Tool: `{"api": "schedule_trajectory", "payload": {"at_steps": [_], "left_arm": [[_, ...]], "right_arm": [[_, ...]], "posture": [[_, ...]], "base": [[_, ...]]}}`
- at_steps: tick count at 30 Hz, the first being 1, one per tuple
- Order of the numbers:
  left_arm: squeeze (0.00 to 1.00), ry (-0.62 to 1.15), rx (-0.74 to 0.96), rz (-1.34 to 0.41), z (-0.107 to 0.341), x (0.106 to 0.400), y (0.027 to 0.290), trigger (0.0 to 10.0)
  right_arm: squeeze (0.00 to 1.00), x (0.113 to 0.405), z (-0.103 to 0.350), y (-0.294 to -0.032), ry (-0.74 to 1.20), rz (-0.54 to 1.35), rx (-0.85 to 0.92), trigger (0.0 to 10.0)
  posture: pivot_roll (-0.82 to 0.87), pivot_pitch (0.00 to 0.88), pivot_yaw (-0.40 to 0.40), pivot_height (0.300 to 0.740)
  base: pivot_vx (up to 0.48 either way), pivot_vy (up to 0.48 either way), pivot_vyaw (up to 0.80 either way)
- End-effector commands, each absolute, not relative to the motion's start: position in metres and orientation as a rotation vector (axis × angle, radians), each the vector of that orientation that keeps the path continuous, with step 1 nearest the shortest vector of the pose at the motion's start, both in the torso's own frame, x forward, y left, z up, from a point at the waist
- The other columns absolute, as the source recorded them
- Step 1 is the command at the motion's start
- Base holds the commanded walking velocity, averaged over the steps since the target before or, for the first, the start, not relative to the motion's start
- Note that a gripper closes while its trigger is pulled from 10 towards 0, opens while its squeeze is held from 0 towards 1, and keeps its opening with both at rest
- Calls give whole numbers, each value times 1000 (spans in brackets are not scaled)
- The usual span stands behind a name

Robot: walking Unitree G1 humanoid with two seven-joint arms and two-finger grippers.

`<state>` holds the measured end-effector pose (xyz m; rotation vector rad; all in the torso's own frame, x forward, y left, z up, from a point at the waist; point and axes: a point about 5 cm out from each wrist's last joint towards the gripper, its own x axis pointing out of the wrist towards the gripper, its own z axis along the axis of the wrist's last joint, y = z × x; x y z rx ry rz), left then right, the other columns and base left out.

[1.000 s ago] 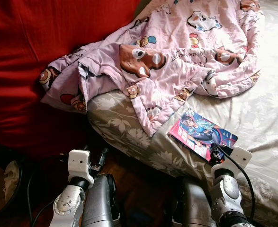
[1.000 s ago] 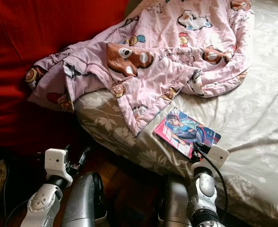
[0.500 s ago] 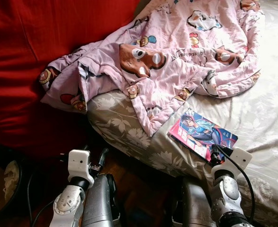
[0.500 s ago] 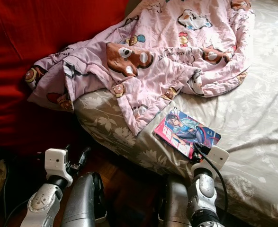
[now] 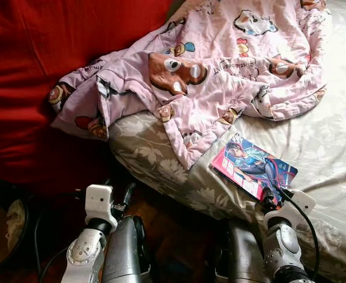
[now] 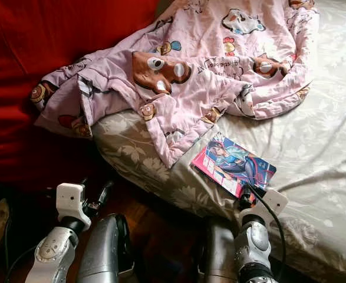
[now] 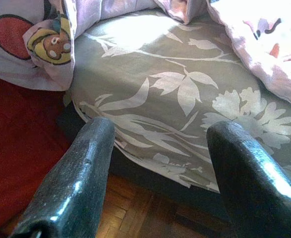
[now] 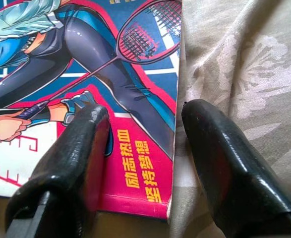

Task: Clean up the room

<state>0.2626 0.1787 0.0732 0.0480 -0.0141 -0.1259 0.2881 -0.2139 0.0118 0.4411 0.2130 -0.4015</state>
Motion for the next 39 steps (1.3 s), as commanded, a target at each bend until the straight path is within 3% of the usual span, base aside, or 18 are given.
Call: {"api": "schedule_trajectory", "payload": {"at_steps": [1, 15, 30, 31, 32, 39], "left_arm": [[0, 9, 61, -128, 69, 259, 181, 10000], [0, 8, 62, -131, 69, 259, 181, 10000], [0, 14, 72, -139, 68, 258, 180, 10000], [0, 14, 72, -140, 68, 258, 180, 10000], [0, 14, 74, -141, 68, 258, 180, 10000], [0, 19, 81, -146, 67, 258, 180, 10000]], "right_arm": [[0, 280, 1, -210, 265, -405, 472, 10000], [0, 269, -20, -180, 383, -180, 689, 10000], [0, 260, -29, -186, 419, -178, 796, 10000], [0, 261, -27, -187, 410, -173, 797, 4588], [0, 263, -26, -187, 396, -170, 795, 0], [0, 270, -19, -182, 365, -123, 822, 0]], "posture": [[137, 262, 16, 560], [138, 260, 19, 560], [141, 262, 23, 560], [141, 262, 23, 560], [141, 262, 23, 560], [140, 253, 24, 560]], "base": [[0, 0, 0], [0, 0, 0], [0, 0, 0], [0, 0, 0], [0, 0, 0], [0, 0, 0]]}}
